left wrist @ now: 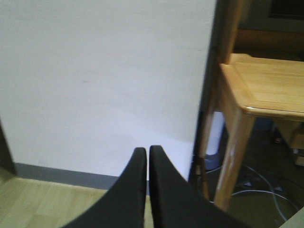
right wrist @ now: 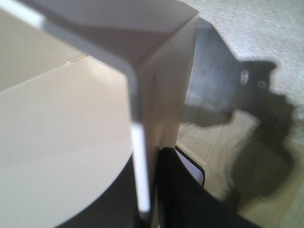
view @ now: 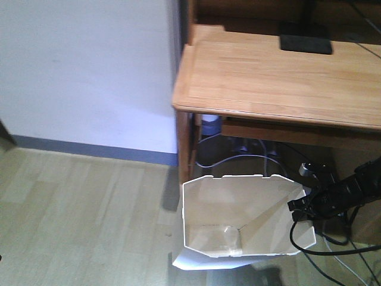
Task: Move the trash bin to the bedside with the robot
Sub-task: 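Turn the base toward the bed while holding the bin rim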
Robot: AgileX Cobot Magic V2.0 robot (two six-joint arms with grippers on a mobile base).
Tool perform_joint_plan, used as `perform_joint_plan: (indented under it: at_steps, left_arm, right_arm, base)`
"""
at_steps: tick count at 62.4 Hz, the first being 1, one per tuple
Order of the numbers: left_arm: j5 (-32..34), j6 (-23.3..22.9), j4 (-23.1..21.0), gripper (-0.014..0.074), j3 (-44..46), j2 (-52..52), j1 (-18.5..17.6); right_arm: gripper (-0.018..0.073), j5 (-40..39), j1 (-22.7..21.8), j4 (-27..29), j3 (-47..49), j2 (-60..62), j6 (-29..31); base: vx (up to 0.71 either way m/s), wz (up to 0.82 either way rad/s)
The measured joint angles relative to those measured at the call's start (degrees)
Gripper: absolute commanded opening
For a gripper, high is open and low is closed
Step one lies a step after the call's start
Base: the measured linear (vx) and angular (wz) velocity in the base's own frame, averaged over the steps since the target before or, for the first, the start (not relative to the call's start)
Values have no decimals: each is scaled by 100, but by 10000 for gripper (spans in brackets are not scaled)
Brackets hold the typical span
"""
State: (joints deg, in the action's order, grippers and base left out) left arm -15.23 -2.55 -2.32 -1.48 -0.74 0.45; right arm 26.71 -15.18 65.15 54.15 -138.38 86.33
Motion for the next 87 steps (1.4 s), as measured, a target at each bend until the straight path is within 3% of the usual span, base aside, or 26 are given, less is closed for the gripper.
perform_joint_plan:
  at_steps: [87]
  left_arm:
    - [0,0,0,-6,0,0,0]
  right_arm:
    - [-5,-1,0,-5,0,0,0]
  base:
    - [2,50]
